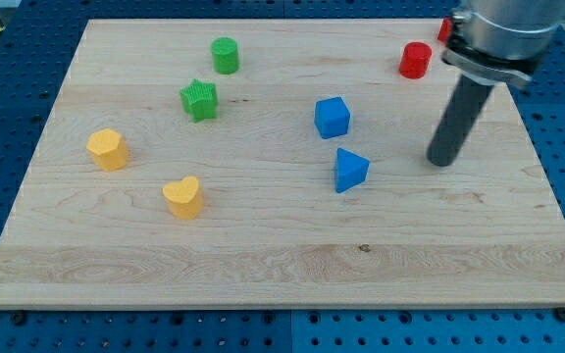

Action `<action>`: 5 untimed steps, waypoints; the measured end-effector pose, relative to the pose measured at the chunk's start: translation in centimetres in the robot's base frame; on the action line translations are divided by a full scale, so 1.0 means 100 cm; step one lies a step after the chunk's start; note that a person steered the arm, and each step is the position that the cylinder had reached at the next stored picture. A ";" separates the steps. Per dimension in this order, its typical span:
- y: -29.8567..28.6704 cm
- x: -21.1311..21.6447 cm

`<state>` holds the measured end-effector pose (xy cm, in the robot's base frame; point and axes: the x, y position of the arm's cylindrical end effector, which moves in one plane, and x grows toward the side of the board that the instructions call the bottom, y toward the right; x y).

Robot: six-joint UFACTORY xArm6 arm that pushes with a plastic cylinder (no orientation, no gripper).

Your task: Point your arm closer to the blue cube

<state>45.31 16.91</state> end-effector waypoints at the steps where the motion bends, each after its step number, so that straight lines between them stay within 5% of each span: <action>1: -0.024 -0.012; 5: -0.087 -0.016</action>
